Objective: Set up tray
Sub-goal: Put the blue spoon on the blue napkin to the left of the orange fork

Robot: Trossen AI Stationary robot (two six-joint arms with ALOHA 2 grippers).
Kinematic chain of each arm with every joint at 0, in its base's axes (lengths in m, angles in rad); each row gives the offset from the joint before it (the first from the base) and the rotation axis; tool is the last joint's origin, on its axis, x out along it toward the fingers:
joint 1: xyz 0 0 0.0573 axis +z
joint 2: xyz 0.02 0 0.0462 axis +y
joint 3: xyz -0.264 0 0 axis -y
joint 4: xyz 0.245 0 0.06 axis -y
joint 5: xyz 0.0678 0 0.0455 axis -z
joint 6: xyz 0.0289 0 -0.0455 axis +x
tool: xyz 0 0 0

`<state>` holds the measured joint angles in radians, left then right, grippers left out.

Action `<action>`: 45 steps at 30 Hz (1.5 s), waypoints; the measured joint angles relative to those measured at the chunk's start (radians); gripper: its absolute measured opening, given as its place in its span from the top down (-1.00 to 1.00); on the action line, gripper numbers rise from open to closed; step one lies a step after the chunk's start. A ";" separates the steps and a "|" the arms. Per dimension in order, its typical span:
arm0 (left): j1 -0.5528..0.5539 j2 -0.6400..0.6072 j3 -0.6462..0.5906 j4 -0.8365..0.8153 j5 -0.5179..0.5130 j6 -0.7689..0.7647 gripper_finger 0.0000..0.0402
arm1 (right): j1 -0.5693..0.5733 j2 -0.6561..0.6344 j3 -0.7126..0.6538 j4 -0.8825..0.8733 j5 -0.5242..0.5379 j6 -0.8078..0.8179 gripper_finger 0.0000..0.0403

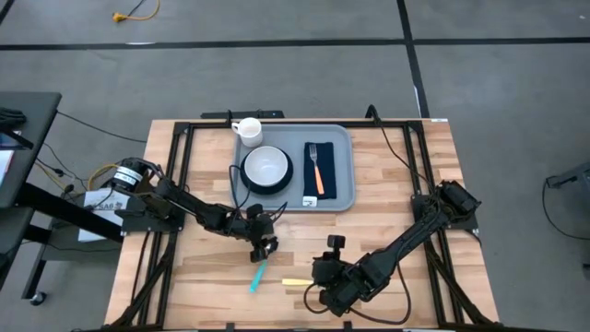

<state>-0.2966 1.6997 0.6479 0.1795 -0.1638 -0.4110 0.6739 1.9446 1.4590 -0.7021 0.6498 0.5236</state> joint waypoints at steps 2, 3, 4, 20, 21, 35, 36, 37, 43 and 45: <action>0.000 0.000 0.000 0.001 -0.004 -0.003 0.28 | 0.000 0.000 0.000 0.000 0.000 0.000 0.68; 0.000 0.000 0.000 0.002 -0.005 -0.003 0.28 | 0.000 0.000 0.000 0.000 0.000 0.000 0.68; 0.000 0.000 0.000 0.003 -0.005 -0.003 0.28 | 0.000 0.000 0.000 0.000 0.000 0.000 0.68; 0.000 0.002 0.000 0.014 -0.006 -0.017 0.28 | 0.000 0.000 0.000 0.000 0.000 0.000 0.68; 0.000 0.002 0.003 0.011 -0.006 -0.019 0.28 | 0.000 0.000 0.000 0.000 0.000 0.000 0.68; -0.019 0.005 0.094 -0.065 -0.078 -0.007 0.28 | 0.000 0.000 0.000 0.000 -0.008 0.000 0.68; -0.019 0.004 0.096 -0.074 -0.075 -0.006 0.28 | 0.000 0.000 0.000 0.000 -0.017 0.000 0.68; -0.019 0.004 0.096 -0.082 -0.071 -0.006 0.28 | 0.000 0.000 0.000 0.000 -0.023 0.000 0.68; -0.019 0.004 0.096 -0.132 -0.067 -0.018 0.28 | 0.000 0.000 0.000 0.000 -0.028 0.000 0.68; -0.019 0.004 0.096 -0.135 -0.066 -0.019 0.28 | 0.000 0.000 0.000 0.000 -0.028 0.001 0.68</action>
<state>-0.3153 1.7034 0.7441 0.0448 -0.2302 -0.4305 0.6737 1.9446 1.4590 -0.7025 0.6220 0.5242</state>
